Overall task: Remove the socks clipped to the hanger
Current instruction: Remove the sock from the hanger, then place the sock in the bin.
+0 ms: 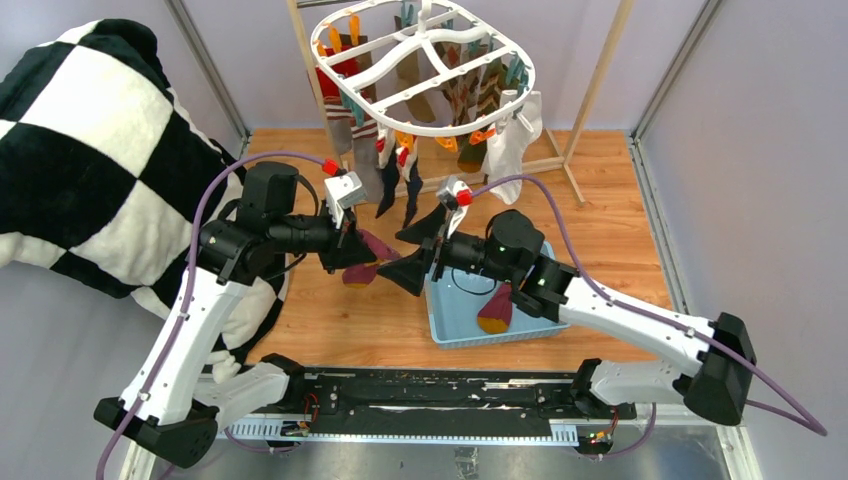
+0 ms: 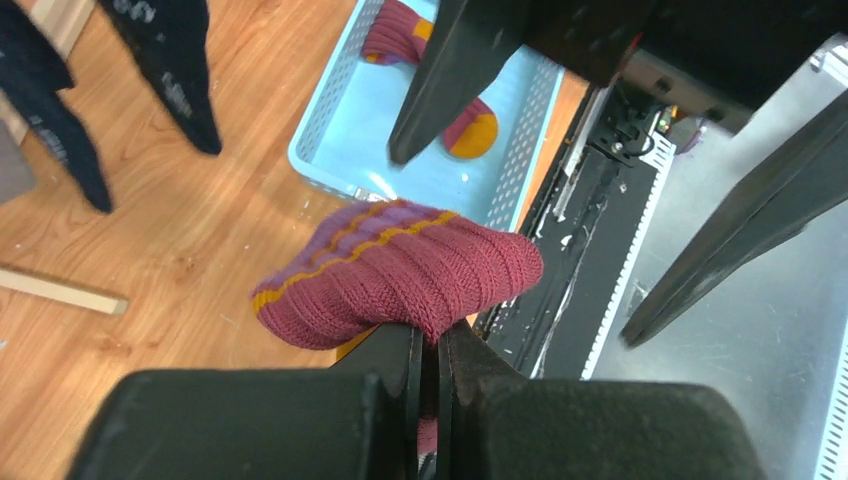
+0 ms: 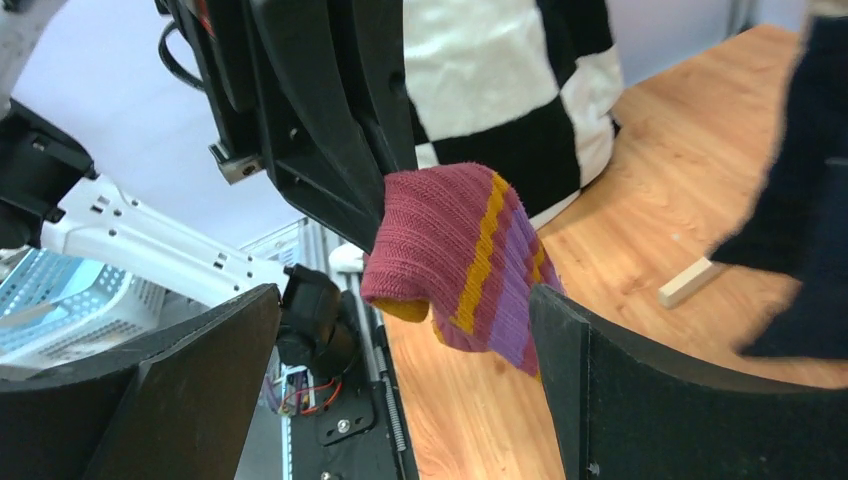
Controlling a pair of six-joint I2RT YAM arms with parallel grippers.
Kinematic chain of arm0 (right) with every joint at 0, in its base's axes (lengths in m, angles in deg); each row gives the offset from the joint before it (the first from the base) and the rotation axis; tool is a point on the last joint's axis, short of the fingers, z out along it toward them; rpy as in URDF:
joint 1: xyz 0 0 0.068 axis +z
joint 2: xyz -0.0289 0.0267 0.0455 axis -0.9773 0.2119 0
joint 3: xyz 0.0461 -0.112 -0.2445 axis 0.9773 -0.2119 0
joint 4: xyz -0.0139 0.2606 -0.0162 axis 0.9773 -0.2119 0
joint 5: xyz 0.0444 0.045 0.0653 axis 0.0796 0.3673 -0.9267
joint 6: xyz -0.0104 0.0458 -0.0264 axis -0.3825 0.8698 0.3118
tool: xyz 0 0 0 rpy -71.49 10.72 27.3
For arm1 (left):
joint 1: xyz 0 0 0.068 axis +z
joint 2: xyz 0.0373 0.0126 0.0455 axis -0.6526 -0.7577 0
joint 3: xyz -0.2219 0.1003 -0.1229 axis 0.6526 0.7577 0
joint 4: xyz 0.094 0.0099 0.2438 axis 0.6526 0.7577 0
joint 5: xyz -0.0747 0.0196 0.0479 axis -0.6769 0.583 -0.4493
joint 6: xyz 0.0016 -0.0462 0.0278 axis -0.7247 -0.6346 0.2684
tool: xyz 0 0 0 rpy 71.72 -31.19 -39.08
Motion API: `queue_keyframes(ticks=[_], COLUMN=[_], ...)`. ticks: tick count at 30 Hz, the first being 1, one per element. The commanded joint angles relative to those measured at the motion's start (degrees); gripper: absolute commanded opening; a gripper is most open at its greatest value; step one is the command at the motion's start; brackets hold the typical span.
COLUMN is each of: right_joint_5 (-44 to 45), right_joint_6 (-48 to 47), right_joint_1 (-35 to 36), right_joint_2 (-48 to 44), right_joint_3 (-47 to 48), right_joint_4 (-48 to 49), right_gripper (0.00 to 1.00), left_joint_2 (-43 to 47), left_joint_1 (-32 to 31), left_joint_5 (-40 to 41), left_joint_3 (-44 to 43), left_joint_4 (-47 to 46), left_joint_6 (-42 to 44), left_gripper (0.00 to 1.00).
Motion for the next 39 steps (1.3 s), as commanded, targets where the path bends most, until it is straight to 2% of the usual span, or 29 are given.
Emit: queue_keyframes(ticks=[1, 5, 10, 15, 17, 21, 22, 23, 24, 25, 26, 27, 34, 39], right_joint_5=[-7.78, -10.15, -11.25, -11.83, -11.92, -12.12, -12.18, -12.12, -11.96, -11.62, -10.94, -10.08, -1.22, 3.77], right_joint_6=[2.56, 5.24, 10.34, 14.07, 15.78, 18.54, 18.91, 19.20, 19.27, 19.10, 18.64, 18.12, 14.01, 12.80], right_joint_1=[-0.41, -0.41, -0.96, -2.23, -2.73, -3.30, -3.38, -3.52, -3.66, -3.89, -4.15, -4.56, -12.06, -19.44], right_joint_2=[3.66, 6.88, 8.21, 6.48, 6.06, 6.57, 6.59, 6.33, 5.83, 5.23, 4.17, 2.98, -8.78, -19.29], right_joint_3=[0.49, 1.72, 0.42, -2.04, -2.77, -2.52, -2.51, -2.58, -2.78, -3.00, -3.29, -3.56, -9.95, -19.69], right_joint_4=[5.99, 9.62, 15.33, 17.91, 19.40, 20.58, 20.70, 20.64, 20.33, 19.54, 17.99, 15.77, -7.56, -19.59], right_gripper=[1.00, 0.89, 0.64, 0.44, 0.37, 0.14, 0.09, 0.06, 0.04, 0.02, 0.01, 0.00, 0.00, 0.00], left_joint_2=[0.19, 1.11, 2.42, 3.43, 3.56, 3.79, 3.89, 3.86, 3.91, 4.11, 4.38, 4.67, 1.94, -3.57], left_joint_1=[-0.48, -0.52, -0.51, -0.50, -0.48, -0.51, -0.52, -0.47, -0.46, -0.47, -0.46, -0.47, -0.04, 4.62], left_joint_5=[-3.49, -3.42, -3.43, -2.89, -3.08, -4.04, -4.12, -4.18, -4.08, -3.35, -2.36, -0.75, 7.05, 8.07], left_joint_3=[-1.72, -0.86, 1.40, 2.94, 3.13, 2.96, 2.95, 2.91, 2.82, 2.89, 3.18, 3.34, -0.61, -3.48], left_joint_4=[-1.08, -1.07, -1.06, -1.05, -1.04, -1.03, -0.94, -0.51, 0.07, 0.39, 0.44, 0.44, 2.62, 5.79], left_joint_6=[0.46, 1.27, 2.22, 3.10, 3.35, 3.34, 3.34, 3.69, 4.05, 4.18, 3.97, 3.84, 1.16, -0.28], left_gripper=[0.00, 0.00, 0.01, 0.19, 0.21, 0.22, 0.25, 0.32, 0.50, 0.73, 0.89, 0.99, 1.00, 1.00])
